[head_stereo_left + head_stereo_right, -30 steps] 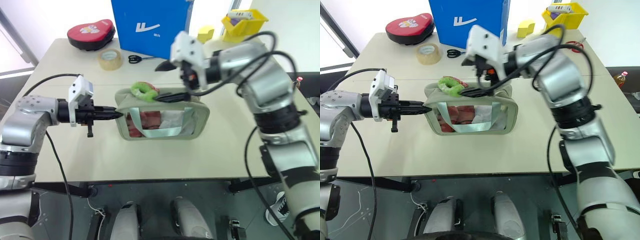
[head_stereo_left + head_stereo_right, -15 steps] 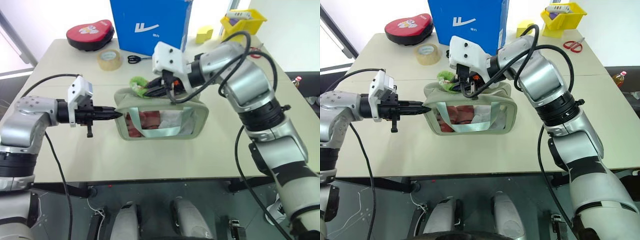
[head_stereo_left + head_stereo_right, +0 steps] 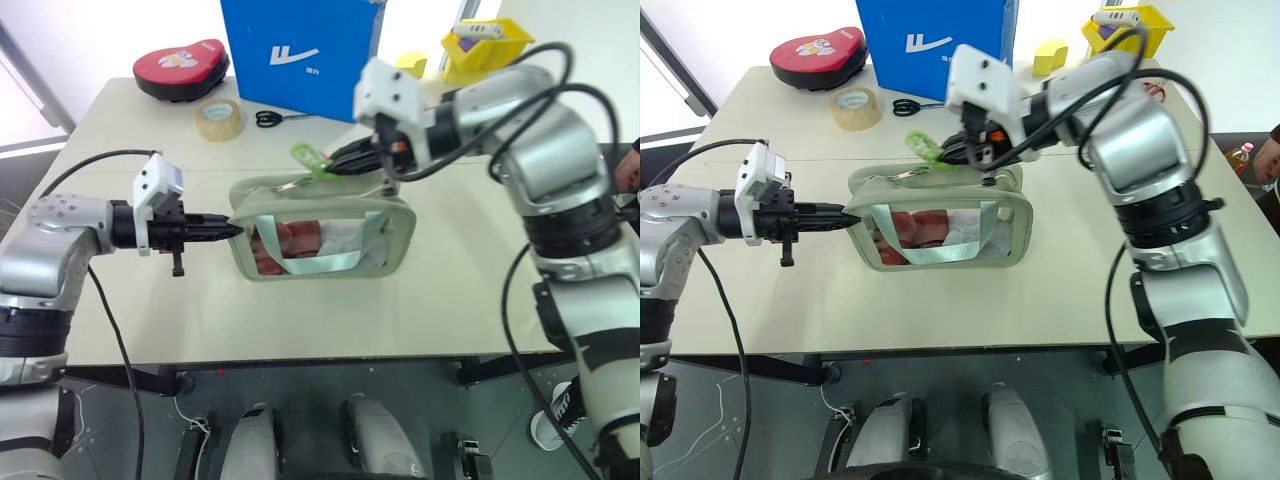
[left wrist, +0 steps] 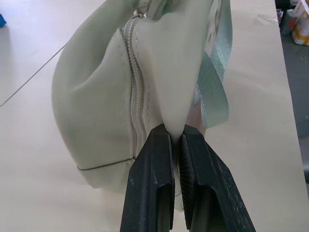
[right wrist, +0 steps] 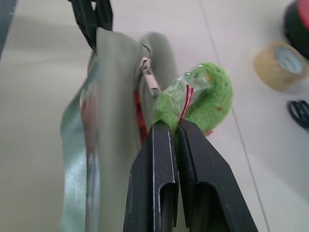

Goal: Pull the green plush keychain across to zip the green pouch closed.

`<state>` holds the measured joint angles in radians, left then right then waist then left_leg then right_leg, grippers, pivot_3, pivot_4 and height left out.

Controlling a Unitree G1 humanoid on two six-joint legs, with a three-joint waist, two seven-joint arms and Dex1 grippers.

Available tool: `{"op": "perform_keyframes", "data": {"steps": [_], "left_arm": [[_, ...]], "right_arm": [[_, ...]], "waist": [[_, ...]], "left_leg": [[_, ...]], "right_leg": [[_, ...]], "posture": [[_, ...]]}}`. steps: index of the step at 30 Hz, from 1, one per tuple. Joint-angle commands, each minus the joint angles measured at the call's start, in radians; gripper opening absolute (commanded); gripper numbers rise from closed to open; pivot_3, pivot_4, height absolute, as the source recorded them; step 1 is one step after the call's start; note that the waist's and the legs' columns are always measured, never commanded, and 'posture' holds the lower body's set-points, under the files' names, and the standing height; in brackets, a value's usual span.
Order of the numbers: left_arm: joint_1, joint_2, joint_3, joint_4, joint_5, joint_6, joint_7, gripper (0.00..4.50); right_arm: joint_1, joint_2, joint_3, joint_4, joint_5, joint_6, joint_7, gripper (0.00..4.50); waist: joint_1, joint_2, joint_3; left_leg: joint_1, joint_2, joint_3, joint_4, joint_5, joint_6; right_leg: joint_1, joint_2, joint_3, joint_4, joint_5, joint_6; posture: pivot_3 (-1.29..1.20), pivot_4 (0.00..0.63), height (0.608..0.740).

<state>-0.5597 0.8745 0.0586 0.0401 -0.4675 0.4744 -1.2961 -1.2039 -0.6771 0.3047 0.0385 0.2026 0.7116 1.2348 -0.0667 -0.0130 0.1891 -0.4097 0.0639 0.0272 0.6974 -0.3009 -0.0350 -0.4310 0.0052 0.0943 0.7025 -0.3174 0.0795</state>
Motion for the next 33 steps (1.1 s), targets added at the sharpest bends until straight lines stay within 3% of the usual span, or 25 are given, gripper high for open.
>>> {"op": "perform_keyframes", "data": {"steps": [1, 8, 13, 20, 25, 33], "left_arm": [[0.03, 0.025, 0.019, -0.004, 0.014, 0.01, 0.021, 0.0], [0.057, 0.024, 0.036, -0.018, -0.002, 0.026, 0.052, 0.0], [0.071, 0.031, 0.043, -0.032, -0.01, 0.039, 0.063, 0.0], [0.084, 0.04, 0.052, -0.049, -0.019, 0.054, 0.068, 0.0], [0.084, 0.042, 0.052, -0.062, -0.028, 0.07, 0.08, 0.0], [0.088, 0.039, 0.062, -0.084, -0.042, 0.089, 0.102, 0.0]], "right_arm": [[0.03, -0.098, -0.094, -0.077, 0.032, 0.063, 0.002, 0.06], [0.135, -0.225, -0.197, -0.146, 0.073, 0.138, -0.037, 0.06], [0.233, -0.339, -0.252, -0.1, 0.016, 0.099, -0.104, 0.06], [0.485, -0.467, -0.243, -0.129, -0.061, 0.031, -0.161, 0.06], [0.661, -0.456, -0.224, -0.271, -0.046, 0.047, -0.182, 0.06], [0.636, -0.318, -0.172, -0.314, -0.025, 0.127, -0.261, 0.06]], "waist": [[0.0, 0.0, 0.0], [-0.003, 0.0, 0.0], [-0.001, 0.0, 0.0], [-0.002, 0.0, 0.0], [-0.002, 0.001, 0.0], [-0.004, 0.001, 0.0]], "left_leg": [[0.0, 0.0, 0.0, 0.0, 0.0, 0.0], [0.001, 0.0, 0.0, -0.001, 0.0, 0.0], [0.001, 0.0, 0.001, 0.0, 0.0, 0.0], [0.002, 0.0, 0.003, -0.001, 0.0, 0.0], [0.002, 0.0, 0.002, -0.001, 0.0, 0.0], [0.004, 0.0, 0.002, -0.001, 0.0, 0.0]], "right_leg": [[0.0, 0.0, 0.0, 0.0, 0.0, 0.0], [0.0, 0.001, 0.001, 0.0, 0.0, 0.0], [0.001, 0.001, 0.001, 0.0, 0.0, 0.0], [0.001, 0.001, 0.002, -0.001, 0.0, 0.0], [0.001, 0.002, 0.002, -0.001, 0.0, 0.0], [0.003, 0.002, 0.003, -0.001, 0.0, 0.0]], "posture": [[0.0, 0.15, 0.737], [0.0, 0.15, 0.737], [0.0, 0.15, 0.737], [0.0, 0.15, 0.737], [0.0, 0.15, 0.737], [0.0, 0.15, 0.737]]}}
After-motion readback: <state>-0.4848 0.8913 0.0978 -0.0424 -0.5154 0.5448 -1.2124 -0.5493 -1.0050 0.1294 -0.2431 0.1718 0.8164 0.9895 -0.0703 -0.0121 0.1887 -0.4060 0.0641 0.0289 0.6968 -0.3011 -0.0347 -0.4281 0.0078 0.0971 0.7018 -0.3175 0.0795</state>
